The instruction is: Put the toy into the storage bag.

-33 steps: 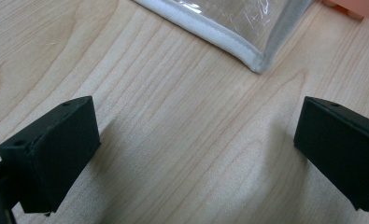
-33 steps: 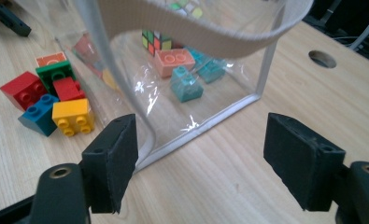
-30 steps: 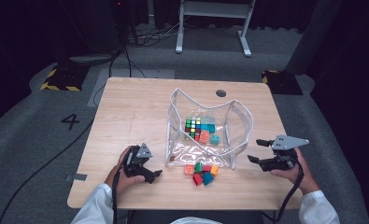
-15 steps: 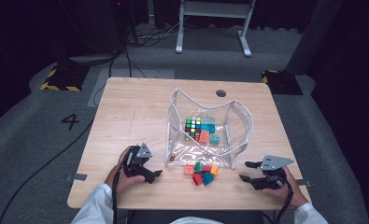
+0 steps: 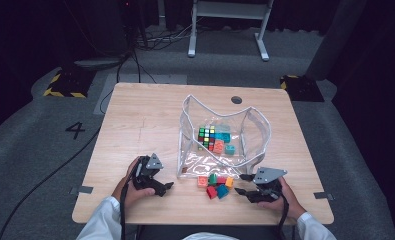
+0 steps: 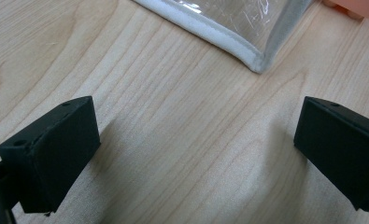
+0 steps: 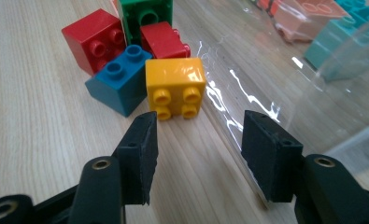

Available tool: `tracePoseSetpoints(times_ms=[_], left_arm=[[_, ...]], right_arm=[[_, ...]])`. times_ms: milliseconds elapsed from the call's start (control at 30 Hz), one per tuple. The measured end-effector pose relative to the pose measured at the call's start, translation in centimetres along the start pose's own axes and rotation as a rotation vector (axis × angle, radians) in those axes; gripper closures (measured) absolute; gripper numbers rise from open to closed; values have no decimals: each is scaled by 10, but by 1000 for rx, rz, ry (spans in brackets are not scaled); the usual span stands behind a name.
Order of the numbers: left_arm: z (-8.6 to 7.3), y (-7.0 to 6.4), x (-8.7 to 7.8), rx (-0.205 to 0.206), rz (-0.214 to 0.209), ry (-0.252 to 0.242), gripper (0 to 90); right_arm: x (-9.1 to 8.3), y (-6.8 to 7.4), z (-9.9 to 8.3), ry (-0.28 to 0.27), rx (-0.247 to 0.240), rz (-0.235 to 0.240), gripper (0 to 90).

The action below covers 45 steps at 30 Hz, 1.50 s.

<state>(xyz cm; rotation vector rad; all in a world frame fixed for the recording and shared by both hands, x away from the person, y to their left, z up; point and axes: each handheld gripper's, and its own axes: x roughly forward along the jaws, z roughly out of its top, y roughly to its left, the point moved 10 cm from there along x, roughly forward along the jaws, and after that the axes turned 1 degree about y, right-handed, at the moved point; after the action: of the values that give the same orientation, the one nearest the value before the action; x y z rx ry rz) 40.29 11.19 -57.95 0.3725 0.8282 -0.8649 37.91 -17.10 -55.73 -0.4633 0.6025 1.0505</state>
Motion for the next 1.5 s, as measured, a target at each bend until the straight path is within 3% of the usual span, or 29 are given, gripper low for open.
tracePoseSetpoints(times_ms=[67,100,167,200,300,400,467,533,567,733,967,1167,1200,1333,1500], left_arm=[[0,0,0,0,0,-1,3],[0,0,0,0,2,0,3],[0,0,0,0,0,-1,3],[0,0,0,0,1,0,3],[0,0,0,-1,0,0,3],[0,0,0,0,0,0,3],[0,0,0,-1,0,0,3],[0,0,0,2,0,-1,3],[0,0,0,0,0,0,3],[0,0,0,0,-1,-1,3],[0,0,0,-1,0,0,3],[0,0,0,0,0,0,3],[0,0,0,1,0,0,3],[0,0,0,-1,0,0,3],[0,0,0,0,0,0,3]], right_arm=[[3,3,1,20,18,-5,466],[6,2,3,7,-4,-6,463],[9,3,4,9,6,-1,448],[10,4,3,15,39,-4,447],[13,3,7,-8,10,1,436],[13,6,7,-11,30,15,428],[14,9,8,-17,14,28,425],[15,13,7,6,27,23,420],[17,12,10,-7,-4,17,422],[23,13,10,13,-35,9,464],[27,11,14,-3,-9,5,574],[18,14,13,-31,-2,25,590],[14,15,11,-24,22,29,589],[3,9,10,-69,9,23,590],[-12,3,0,-54,13,15,590]])
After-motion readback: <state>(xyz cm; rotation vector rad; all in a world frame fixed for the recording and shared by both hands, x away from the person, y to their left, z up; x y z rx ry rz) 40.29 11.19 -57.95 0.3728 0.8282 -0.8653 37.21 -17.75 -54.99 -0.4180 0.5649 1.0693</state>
